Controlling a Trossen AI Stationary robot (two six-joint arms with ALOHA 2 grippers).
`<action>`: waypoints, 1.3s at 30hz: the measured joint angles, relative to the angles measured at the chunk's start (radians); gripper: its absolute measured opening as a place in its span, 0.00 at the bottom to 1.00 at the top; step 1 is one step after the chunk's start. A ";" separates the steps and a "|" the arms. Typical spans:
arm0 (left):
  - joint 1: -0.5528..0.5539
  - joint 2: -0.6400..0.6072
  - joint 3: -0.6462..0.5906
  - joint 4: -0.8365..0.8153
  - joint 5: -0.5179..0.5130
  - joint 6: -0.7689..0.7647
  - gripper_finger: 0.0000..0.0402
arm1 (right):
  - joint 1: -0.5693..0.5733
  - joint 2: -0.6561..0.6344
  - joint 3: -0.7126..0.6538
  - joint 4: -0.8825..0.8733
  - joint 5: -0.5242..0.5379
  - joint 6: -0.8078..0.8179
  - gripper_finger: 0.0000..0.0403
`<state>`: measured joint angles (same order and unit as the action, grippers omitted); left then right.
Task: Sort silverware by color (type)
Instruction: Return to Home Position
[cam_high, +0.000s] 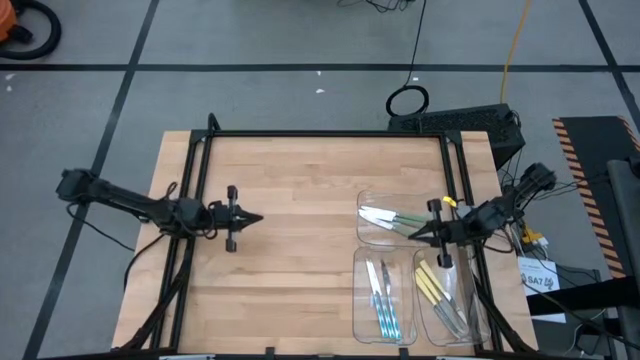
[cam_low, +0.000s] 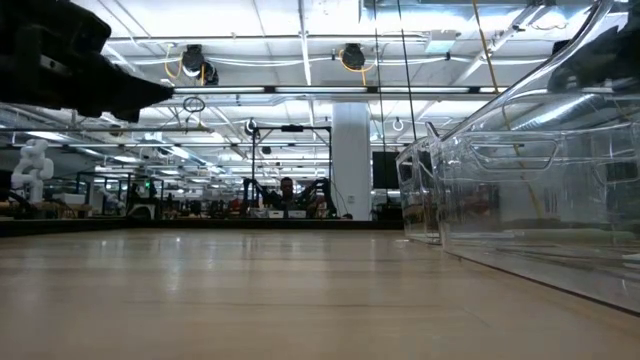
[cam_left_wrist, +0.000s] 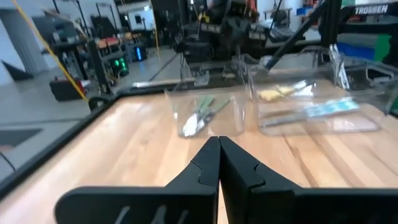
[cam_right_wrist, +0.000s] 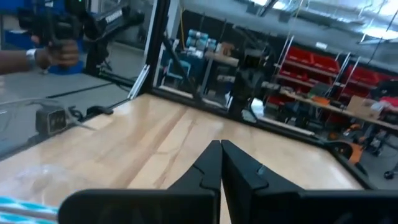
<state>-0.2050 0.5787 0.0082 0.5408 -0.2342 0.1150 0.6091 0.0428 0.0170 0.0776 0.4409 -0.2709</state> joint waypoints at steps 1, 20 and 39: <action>0.000 -0.030 0.000 -0.043 0.000 -0.011 0.01 | -0.002 -0.011 0.000 -0.001 0.000 -0.007 0.00; 0.003 -0.483 0.004 -0.504 0.055 -0.025 0.01 | -0.015 -0.040 0.000 -0.008 0.005 -0.021 0.00; 0.135 -0.515 0.002 -0.526 0.235 0.048 0.01 | -0.262 -0.040 0.000 -0.016 -0.208 0.026 0.00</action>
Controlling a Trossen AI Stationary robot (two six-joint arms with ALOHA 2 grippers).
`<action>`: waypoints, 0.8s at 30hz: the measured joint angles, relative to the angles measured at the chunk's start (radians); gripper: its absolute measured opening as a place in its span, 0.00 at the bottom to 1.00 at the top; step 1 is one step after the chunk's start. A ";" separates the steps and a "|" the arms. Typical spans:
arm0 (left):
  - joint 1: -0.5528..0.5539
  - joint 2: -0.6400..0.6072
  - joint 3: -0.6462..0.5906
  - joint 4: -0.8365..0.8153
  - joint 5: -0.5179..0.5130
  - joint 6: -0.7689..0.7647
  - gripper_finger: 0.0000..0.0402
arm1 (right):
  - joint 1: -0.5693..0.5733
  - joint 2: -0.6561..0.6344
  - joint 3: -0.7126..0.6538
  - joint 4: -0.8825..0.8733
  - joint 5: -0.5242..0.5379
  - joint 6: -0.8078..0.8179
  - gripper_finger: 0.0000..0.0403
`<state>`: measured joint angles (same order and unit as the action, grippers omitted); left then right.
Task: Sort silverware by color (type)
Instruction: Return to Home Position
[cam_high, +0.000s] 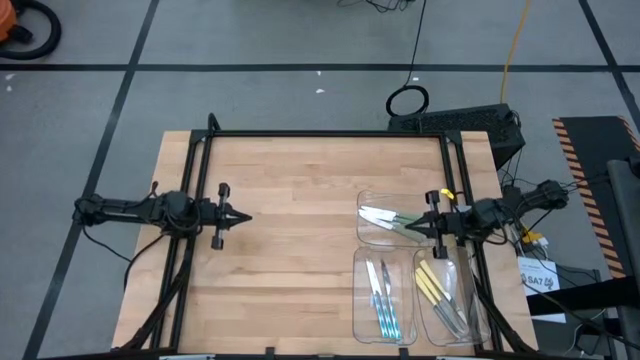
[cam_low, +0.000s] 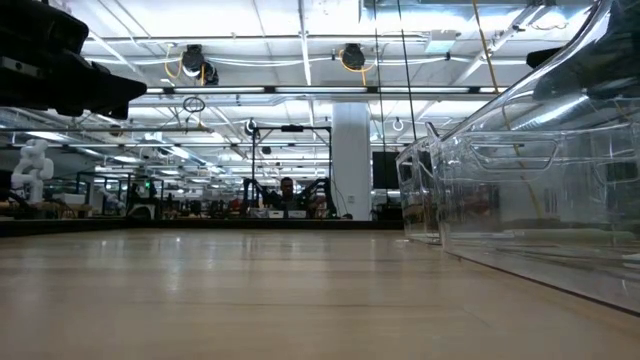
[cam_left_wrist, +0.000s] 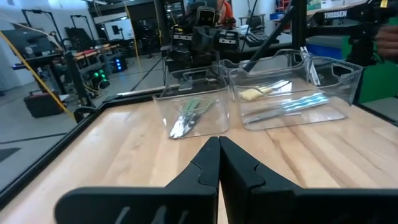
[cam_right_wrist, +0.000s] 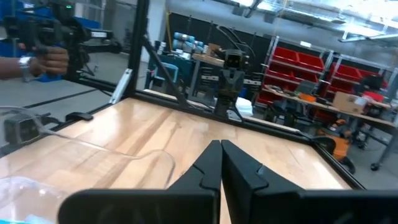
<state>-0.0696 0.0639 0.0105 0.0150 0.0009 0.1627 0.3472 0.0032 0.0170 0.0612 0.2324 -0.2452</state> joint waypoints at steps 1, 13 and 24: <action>0.011 0.000 0.000 -0.001 0.012 0.000 0.01 | -0.011 0.000 0.000 -0.001 -0.001 0.006 0.00; 0.031 0.001 -0.001 0.001 0.081 -0.010 0.01 | -0.073 0.006 0.000 -0.021 -0.051 -0.025 0.00; 0.012 0.001 -0.001 -0.002 0.050 -0.019 0.01 | -0.121 0.006 0.000 -0.022 -0.063 -0.006 0.00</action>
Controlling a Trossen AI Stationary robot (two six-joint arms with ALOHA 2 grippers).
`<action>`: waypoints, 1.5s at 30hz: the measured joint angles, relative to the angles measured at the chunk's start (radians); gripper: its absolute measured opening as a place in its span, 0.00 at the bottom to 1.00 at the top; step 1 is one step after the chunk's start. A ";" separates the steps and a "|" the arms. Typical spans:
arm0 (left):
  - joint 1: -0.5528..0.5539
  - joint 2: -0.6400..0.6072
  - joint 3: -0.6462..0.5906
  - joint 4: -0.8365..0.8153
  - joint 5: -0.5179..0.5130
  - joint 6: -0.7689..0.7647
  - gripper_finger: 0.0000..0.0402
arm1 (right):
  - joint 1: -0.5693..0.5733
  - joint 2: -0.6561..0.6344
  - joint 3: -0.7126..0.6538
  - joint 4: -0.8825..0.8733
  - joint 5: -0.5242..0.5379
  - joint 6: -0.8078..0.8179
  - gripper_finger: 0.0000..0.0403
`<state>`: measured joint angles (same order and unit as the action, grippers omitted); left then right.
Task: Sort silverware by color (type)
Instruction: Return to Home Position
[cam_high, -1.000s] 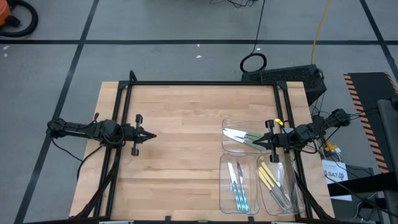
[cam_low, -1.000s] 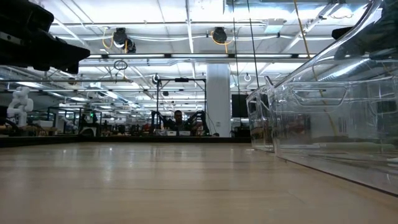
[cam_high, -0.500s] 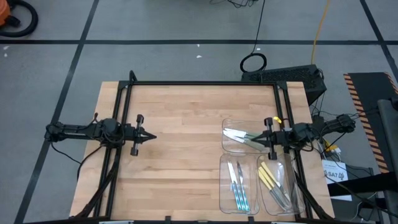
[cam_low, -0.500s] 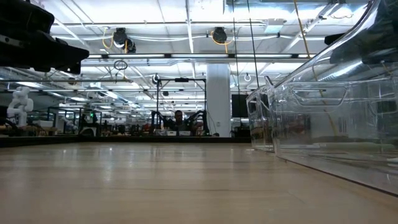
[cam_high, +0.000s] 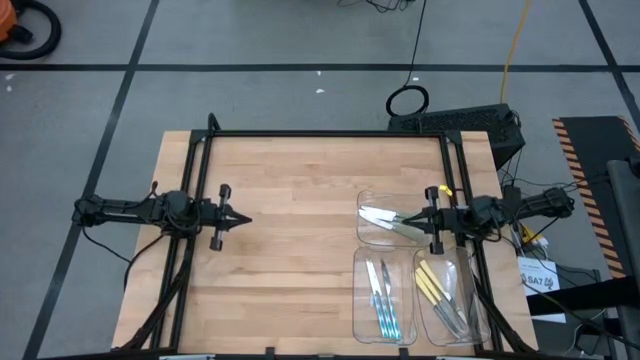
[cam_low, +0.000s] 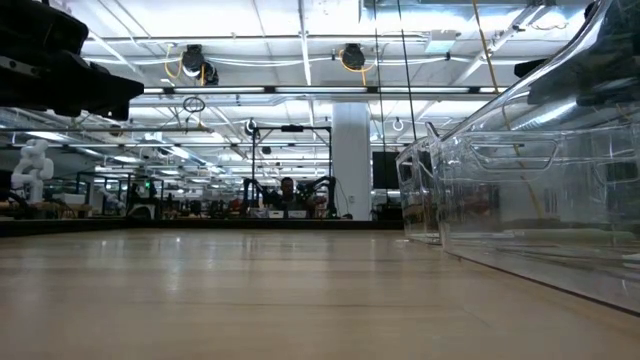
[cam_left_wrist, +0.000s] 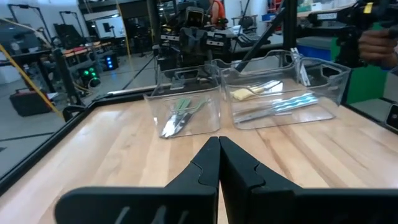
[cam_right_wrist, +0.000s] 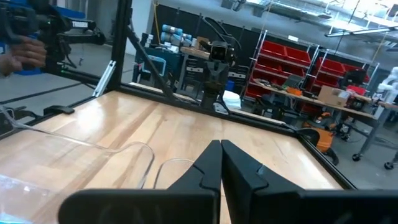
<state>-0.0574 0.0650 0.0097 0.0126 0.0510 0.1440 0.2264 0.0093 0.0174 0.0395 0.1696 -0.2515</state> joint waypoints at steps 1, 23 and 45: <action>0.000 0.000 0.000 -0.001 -0.007 -0.001 0.01 | -0.011 0.000 0.000 0.000 -0.020 0.001 0.00; 0.000 0.000 0.000 -0.002 -0.030 -0.015 0.01 | -0.122 0.029 0.000 -0.024 -0.148 0.029 0.00; 0.080 -0.041 0.000 0.008 0.031 -0.007 0.01 | -0.121 0.031 0.000 -0.006 -0.068 0.131 0.00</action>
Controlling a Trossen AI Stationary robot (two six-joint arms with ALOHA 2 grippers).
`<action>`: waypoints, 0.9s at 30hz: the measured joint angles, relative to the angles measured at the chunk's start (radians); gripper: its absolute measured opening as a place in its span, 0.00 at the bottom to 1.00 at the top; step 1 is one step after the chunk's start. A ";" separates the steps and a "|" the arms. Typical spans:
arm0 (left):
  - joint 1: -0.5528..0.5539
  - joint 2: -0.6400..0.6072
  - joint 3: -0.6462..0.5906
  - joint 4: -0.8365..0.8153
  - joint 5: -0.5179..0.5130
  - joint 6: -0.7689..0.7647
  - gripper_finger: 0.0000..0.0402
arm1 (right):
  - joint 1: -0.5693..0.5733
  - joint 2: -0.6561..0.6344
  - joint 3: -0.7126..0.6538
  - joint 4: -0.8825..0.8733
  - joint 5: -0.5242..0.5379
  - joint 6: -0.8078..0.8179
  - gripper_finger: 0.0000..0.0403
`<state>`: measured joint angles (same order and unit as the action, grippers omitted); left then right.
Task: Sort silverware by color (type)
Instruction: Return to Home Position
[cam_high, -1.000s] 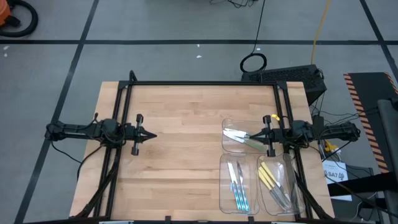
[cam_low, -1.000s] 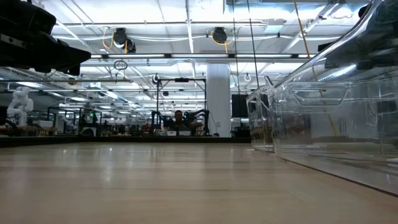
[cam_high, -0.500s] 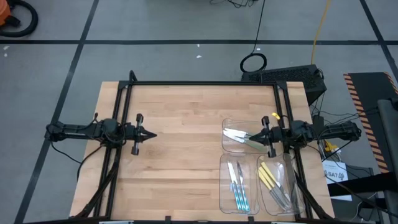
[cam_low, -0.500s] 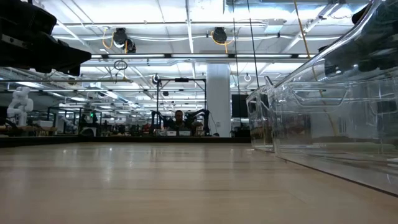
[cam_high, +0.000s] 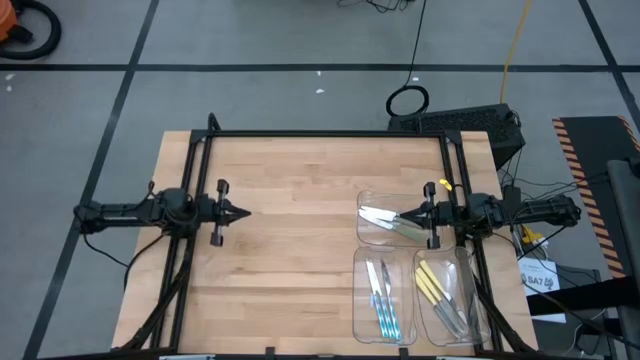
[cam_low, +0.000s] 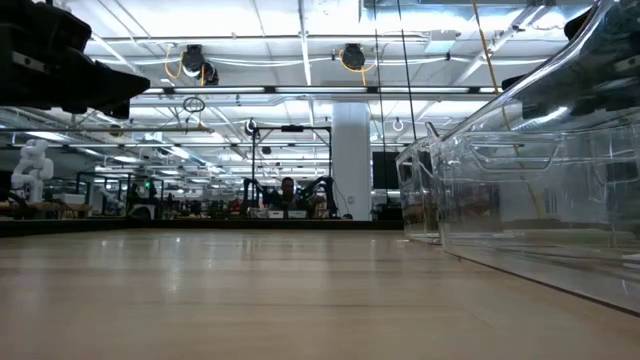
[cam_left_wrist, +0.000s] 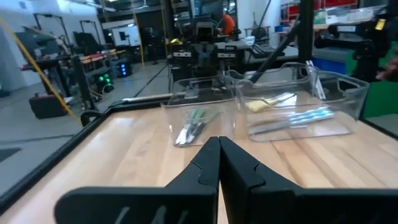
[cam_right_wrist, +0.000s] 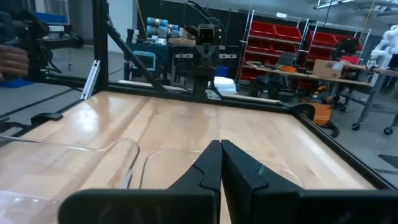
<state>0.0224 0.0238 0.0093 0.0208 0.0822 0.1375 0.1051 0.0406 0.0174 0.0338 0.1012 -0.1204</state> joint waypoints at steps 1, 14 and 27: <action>0.006 0.000 0.000 0.000 0.004 -0.012 0.01 | 0.000 0.000 0.000 0.000 0.000 0.002 0.00; 0.008 0.001 0.000 0.002 0.013 -0.073 0.01 | 0.000 0.000 0.000 0.000 0.002 0.003 0.00; 0.008 0.002 0.000 -0.001 -0.001 -0.090 0.01 | 0.000 0.000 0.000 0.000 0.002 0.003 0.00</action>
<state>0.0304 0.0257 0.0093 0.0194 0.0807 0.0471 0.1055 0.0406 0.0174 0.0340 0.1028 -0.1169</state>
